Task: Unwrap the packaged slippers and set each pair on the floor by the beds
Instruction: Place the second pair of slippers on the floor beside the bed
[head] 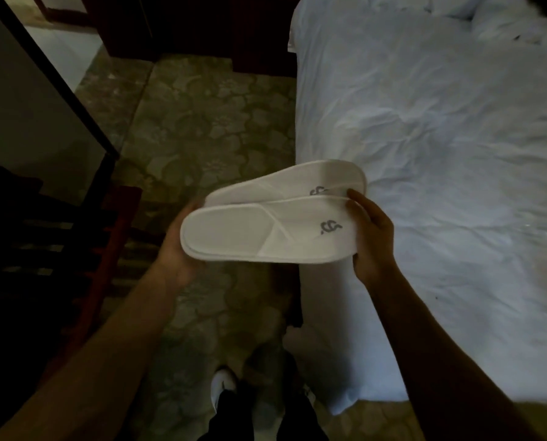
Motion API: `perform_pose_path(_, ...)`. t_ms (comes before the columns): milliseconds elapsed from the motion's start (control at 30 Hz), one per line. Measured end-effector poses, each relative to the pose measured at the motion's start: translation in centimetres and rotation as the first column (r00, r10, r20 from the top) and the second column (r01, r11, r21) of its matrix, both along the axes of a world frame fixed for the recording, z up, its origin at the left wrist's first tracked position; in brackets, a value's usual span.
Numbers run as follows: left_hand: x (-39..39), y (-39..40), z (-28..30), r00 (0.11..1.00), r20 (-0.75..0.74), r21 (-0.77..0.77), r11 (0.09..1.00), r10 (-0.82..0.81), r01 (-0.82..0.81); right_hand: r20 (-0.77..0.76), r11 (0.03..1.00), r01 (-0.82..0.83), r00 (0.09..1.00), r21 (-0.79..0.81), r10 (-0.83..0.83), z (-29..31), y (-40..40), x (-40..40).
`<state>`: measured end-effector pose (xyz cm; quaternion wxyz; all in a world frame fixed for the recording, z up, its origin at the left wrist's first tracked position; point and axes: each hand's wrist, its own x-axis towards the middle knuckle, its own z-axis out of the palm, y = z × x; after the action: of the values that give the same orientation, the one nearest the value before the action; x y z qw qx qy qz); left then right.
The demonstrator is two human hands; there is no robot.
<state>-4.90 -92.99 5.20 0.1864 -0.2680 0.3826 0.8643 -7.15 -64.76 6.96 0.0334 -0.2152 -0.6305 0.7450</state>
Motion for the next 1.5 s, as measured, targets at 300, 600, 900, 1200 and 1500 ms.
perform_pose_path(300,-1.2,10.4,-0.5,0.830,0.111,0.247,0.794,0.546,-0.556,0.058,0.965,0.260,0.965,-0.038,-0.257,-3.4,-2.1,-0.1)
perform_pose_path(600,-0.1,15.6,-1.4,0.972,0.097,-0.078,0.975,0.214,-0.207,0.151,0.864,0.492,0.867,-0.111,-0.474,-6.4,-4.6,3.4)
perform_pose_path(900,2.3,13.7,-5.8,0.941,0.238,-0.184,0.963,0.238,-0.197,0.149,0.944,0.328,0.936,-0.049,-0.317,-8.6,-6.2,8.1)
perform_pose_path(1200,3.7,7.5,-7.6,0.967,0.212,-0.173,0.980,0.137,-0.101,0.162,0.996,0.048,0.986,-0.074,-0.036,-10.4,-4.5,8.8)
perform_pose_path(1500,4.5,2.7,-13.0,0.976,0.157,-0.454,0.889,0.152,-0.065,0.420,0.937,0.122,0.907,-0.328,0.029,-16.3,-7.0,9.4)
